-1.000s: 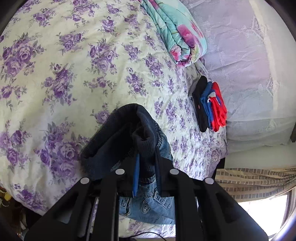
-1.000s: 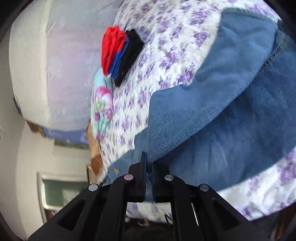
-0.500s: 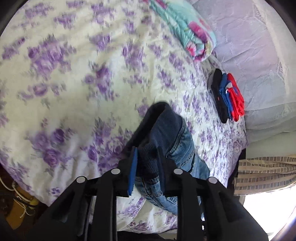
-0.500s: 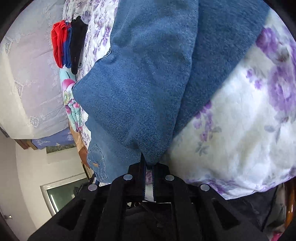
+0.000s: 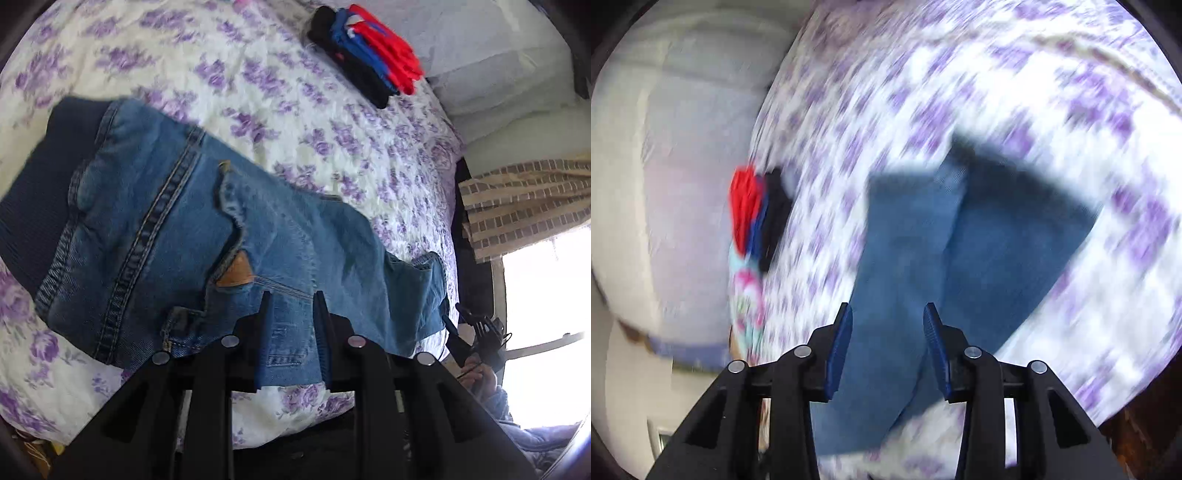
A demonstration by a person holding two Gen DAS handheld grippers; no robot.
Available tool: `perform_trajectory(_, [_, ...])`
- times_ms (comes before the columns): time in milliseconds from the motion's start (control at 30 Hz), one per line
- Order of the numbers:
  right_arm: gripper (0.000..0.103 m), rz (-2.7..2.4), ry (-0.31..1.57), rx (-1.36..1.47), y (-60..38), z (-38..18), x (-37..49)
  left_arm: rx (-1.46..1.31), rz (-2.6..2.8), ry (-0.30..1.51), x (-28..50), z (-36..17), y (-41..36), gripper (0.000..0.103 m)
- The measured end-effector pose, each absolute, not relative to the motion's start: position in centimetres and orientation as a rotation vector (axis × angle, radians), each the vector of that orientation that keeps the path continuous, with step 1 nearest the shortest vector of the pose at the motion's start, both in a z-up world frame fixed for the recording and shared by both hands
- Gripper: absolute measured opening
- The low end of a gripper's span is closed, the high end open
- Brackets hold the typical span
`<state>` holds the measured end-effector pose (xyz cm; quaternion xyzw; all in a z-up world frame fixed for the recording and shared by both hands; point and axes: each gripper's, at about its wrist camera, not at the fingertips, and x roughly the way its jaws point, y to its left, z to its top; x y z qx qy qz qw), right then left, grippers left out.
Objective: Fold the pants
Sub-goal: 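Release the jeans with the left gripper while the right gripper regrasps a leg hem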
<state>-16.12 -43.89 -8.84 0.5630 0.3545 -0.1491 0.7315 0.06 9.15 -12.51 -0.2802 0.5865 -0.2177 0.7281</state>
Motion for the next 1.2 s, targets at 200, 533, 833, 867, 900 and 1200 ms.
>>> perform_trajectory(200, [0.040, -0.383, 0.711, 1.315, -46.4, -12.7, -16.1, -0.784, -0.414, 1.339, 0.3, -15.7, 11.0, 0.020])
perform_trajectory(533, [0.006, -0.334, 0.567, 1.103, -44.7, -6.8, -15.2, -0.796, -0.389, 1.365, 0.5, -16.0, 10.6, 0.020])
perform_trajectory(833, [0.005, -0.542, 0.629, 1.156, -46.1, -13.0, -20.7, -0.789, -0.404, 1.363, 0.8, -16.3, 10.4, 0.020])
perform_trajectory(867, [0.005, -0.545, 0.630, 1.162, -45.9, -12.8, -21.0, -0.786, -0.403, 1.362, 0.7, -16.2, 10.4, 0.020])
perform_trajectory(900, [0.006, -0.535, 0.646, 1.156, -46.1, -12.5, -20.9, -0.780, -0.401, 1.362, 0.7, -16.1, 10.4, 0.020])
perform_trajectory(1200, [0.014, -0.421, 0.663, 0.847, -42.7, -3.9, -18.0, -0.541, -0.494, 1.246, 0.6, -10.1, 6.8, 0.037])
